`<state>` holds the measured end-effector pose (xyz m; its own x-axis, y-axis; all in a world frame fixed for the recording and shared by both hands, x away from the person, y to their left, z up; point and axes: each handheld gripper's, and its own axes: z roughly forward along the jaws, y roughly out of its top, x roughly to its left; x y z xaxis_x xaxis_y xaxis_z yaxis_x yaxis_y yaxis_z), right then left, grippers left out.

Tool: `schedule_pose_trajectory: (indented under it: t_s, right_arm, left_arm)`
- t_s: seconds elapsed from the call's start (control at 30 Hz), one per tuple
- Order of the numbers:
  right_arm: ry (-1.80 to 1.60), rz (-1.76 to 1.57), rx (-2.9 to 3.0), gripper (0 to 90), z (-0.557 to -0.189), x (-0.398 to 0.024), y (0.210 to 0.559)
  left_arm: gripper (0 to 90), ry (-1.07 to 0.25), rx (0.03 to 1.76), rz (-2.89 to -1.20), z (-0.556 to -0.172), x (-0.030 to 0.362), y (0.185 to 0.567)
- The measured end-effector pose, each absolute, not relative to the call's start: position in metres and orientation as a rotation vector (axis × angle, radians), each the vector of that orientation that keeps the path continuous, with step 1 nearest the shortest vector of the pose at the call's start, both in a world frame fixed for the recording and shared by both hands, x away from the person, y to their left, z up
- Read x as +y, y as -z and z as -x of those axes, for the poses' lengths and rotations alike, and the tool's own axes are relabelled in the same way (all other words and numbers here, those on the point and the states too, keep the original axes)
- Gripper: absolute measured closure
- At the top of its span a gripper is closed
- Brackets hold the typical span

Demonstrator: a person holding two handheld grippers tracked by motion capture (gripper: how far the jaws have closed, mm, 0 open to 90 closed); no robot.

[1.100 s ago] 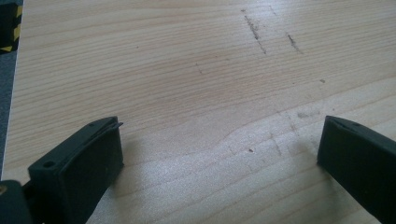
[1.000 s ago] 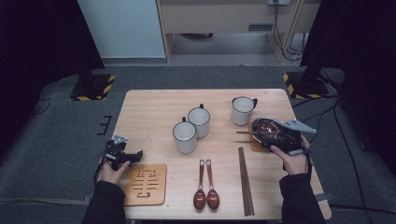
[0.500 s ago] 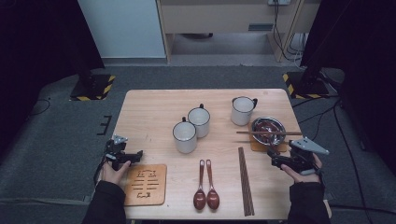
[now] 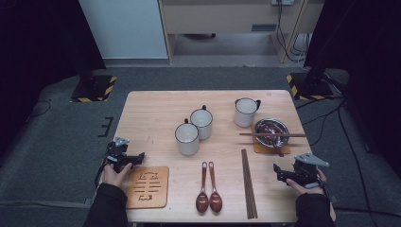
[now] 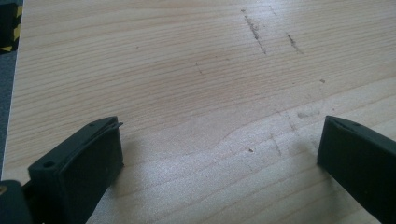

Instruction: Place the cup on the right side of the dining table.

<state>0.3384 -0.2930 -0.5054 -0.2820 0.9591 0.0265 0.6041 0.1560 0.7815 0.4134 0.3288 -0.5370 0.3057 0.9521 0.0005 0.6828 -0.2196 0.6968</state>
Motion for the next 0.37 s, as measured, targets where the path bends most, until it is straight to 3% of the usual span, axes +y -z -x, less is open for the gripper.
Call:
schedule_pose_trajectory:
  t_s: [0.37]
  right_arm:
    - [-0.834,-1.559,2.002,8.0,-0.344,-0.309,0.527]
  left_arm:
    - [0.0,-0.587,1.446,-1.984,-0.413,0.329,0.537]
